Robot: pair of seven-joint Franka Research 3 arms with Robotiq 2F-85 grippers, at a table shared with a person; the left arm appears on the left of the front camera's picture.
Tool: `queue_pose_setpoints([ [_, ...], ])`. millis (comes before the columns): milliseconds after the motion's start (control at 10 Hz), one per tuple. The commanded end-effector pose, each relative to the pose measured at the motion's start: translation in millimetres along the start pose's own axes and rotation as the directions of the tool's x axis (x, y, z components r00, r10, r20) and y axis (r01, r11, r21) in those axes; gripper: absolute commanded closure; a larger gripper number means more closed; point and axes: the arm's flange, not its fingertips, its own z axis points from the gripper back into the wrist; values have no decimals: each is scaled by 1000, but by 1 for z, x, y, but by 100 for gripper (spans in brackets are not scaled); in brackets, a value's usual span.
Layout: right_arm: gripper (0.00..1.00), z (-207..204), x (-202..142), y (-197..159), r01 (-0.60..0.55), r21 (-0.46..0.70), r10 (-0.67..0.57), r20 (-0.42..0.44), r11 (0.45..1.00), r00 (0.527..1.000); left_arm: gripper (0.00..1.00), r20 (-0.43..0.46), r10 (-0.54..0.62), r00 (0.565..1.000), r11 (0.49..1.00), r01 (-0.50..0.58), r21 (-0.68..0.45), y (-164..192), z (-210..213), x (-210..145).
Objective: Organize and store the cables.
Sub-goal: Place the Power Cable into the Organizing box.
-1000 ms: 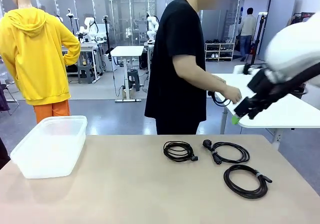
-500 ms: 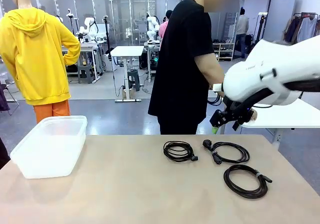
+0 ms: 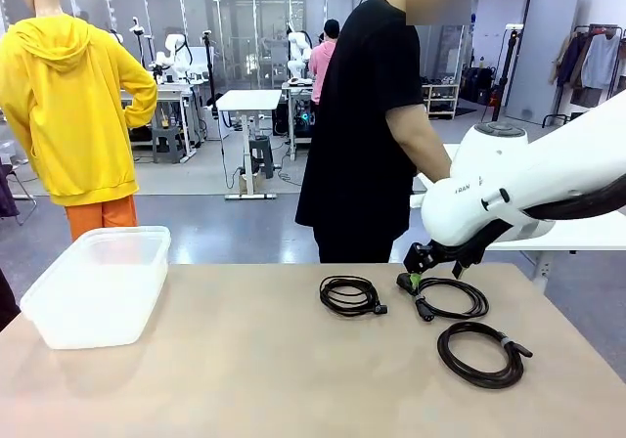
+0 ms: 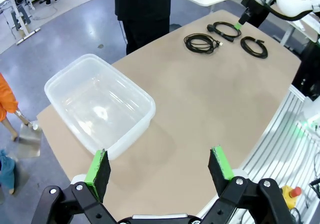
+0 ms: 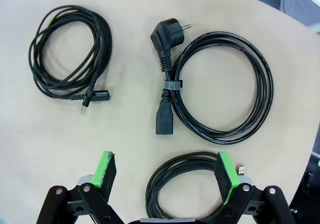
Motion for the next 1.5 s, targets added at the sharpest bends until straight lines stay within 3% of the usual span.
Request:
queue_pose_setpoints([
  [0, 0, 9, 0, 2, -3, 14, 3, 5, 1000, 1000, 0, 11, -10, 1000, 1000, 10, -14, 0, 0, 0],
  [400, 0, 6, 1, 2, -2, 2, 2, 8, 1000, 1000, 0, 11, -10, 1000, 1000, 10, -14, 0, 0, 0],
  [500, 0, -19, 12, 10, -30, 62, 30, -8, 998, 1000, 0, 11, -10, 1000, 1000, 10, -14, 0, 0, 0],
  [700, 0, -42, 24, 17, 25, 60, -23, -29, 998, 999, 0, 11, -10, 1000, 1000, 10, -14, 0, 0, 0],
  [1400, 0, -104, 52, 7, 103, -59, -110, -136, 993, 985, 0, 11, -10, 1000, 1000, 10, -14, 0, 0, 0],
])
